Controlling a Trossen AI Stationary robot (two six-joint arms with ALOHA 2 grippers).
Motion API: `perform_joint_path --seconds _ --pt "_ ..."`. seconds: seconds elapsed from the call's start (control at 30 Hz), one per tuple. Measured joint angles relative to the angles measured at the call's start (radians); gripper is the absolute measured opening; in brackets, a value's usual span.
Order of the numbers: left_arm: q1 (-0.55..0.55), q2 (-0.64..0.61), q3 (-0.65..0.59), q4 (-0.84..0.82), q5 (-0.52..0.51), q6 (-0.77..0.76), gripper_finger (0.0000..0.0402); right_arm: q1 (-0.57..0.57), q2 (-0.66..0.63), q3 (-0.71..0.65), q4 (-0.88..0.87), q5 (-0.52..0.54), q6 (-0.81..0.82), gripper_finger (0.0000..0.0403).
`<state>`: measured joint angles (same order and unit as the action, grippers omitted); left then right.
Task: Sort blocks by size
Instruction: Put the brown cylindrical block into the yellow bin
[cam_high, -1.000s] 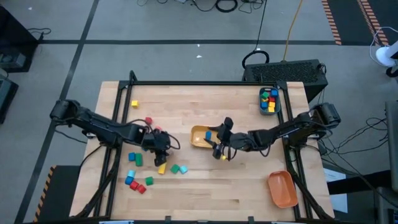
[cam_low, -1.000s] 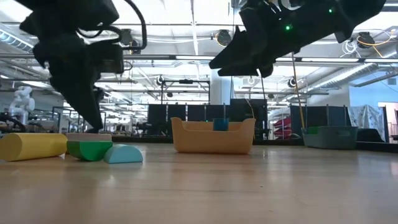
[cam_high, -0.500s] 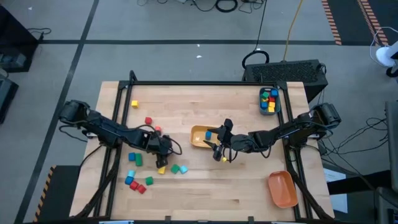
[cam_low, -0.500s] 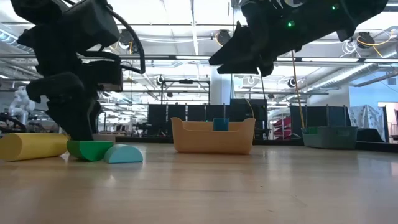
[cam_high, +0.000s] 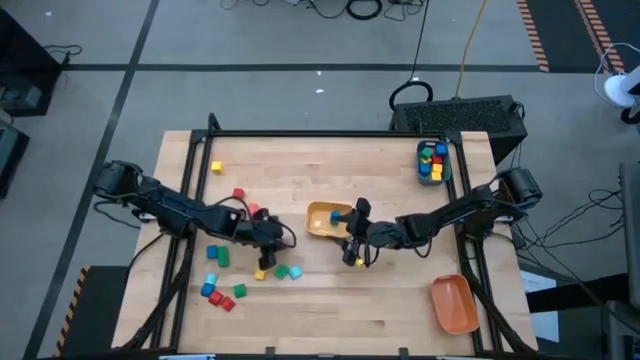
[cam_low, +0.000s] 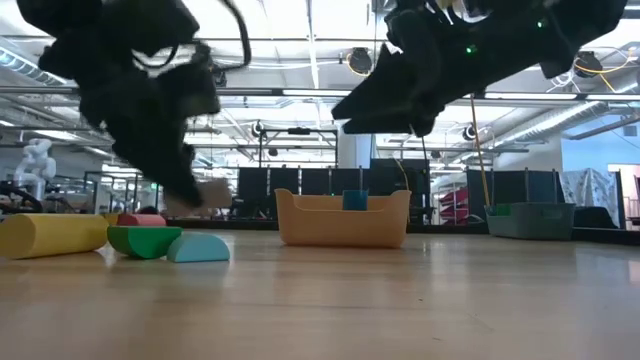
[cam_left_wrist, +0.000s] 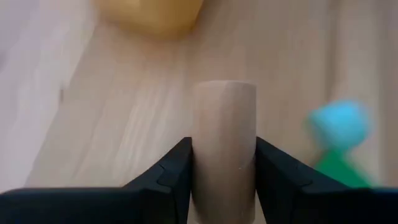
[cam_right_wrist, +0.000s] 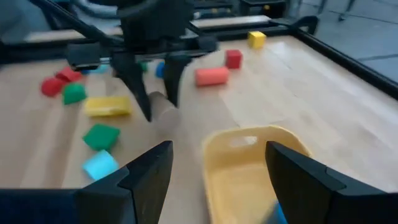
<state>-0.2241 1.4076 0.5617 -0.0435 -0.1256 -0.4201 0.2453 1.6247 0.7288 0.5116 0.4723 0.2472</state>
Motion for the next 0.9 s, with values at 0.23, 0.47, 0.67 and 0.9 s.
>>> perform_joint_path --seconds 0.23,0.47,0.67,0.9 --pt "-0.001 -0.055 0.001 0.184 -0.005 0.094 0.0136 0.005 0.080 0.000 0.212 -0.059 0.000 0.0242" --pt "-0.004 -0.053 0.001 0.273 0.016 0.170 0.0136 0.004 0.141 0.000 0.329 -0.103 -0.029 0.0242" --pt "-0.006 -0.053 0.001 0.330 0.016 0.224 0.0136 0.004 0.187 0.045 0.383 -0.166 -0.080 0.0249" --pt "-0.012 -0.053 0.001 0.384 0.016 0.255 0.0136 0.001 0.236 0.157 0.306 -0.165 -0.138 0.0258"
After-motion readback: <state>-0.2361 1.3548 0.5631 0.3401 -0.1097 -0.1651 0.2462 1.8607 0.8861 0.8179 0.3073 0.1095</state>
